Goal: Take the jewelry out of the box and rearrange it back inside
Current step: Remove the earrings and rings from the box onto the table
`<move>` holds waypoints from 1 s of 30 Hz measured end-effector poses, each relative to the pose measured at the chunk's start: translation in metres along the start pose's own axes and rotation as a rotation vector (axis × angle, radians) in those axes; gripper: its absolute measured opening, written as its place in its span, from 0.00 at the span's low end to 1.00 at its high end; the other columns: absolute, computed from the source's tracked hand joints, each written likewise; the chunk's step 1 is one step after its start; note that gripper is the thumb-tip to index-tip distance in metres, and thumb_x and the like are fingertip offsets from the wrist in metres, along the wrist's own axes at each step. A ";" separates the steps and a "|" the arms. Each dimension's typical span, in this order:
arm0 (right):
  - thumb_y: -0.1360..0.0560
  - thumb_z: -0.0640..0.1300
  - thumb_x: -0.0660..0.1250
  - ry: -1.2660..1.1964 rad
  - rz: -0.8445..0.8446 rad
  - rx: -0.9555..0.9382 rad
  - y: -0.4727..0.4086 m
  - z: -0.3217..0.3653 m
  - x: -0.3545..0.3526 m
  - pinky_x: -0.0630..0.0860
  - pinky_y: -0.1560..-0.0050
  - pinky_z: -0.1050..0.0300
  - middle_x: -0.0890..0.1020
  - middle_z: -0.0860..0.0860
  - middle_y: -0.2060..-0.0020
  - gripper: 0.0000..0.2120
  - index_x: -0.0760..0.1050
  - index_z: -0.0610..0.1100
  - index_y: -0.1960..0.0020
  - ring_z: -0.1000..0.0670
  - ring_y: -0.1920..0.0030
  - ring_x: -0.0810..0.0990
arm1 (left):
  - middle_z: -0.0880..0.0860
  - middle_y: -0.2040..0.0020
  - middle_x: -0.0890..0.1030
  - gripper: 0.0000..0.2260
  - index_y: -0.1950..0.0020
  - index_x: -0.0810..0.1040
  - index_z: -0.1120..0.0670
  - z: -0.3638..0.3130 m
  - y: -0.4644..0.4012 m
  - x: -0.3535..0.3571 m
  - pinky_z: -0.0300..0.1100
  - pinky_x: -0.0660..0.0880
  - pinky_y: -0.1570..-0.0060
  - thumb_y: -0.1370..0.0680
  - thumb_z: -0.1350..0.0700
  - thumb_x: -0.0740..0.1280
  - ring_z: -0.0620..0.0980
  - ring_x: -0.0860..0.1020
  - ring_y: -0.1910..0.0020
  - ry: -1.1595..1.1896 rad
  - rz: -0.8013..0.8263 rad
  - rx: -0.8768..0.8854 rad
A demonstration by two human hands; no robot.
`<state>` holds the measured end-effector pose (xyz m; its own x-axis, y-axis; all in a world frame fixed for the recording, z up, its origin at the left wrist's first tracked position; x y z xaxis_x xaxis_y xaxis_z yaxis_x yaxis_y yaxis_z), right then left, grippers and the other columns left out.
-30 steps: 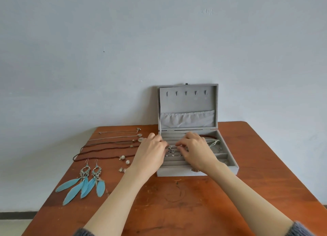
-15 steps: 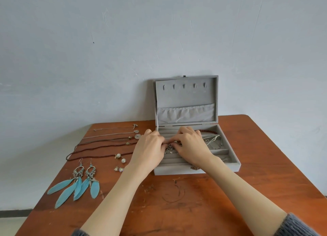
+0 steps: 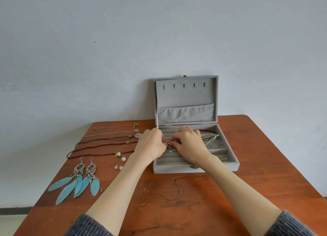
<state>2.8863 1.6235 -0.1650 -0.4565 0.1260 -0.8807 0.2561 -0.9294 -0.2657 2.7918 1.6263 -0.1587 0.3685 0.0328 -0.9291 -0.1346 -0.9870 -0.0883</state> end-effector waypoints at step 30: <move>0.28 0.38 0.68 -0.346 0.326 -0.148 0.068 0.123 0.008 0.75 0.50 0.62 0.83 0.49 0.58 0.05 0.81 0.43 0.54 0.54 0.57 0.78 | 0.42 0.55 0.83 0.06 0.57 0.82 0.45 0.077 0.133 -0.077 0.43 0.75 0.45 0.24 0.56 0.67 0.41 0.81 0.56 0.430 0.061 -0.064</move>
<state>2.7956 1.5190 -0.1421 -0.5817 -0.3090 -0.7524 0.5398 -0.8386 -0.0729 2.6750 1.5042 -0.1262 0.7128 -0.0810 -0.6966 -0.1158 -0.9933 -0.0031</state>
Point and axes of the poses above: each hand's wrist, its own y-axis away from the middle knuckle, its own x-axis out of the palm, z = x × y, the point moved 10 cm from there along -y, towards the middle knuckle
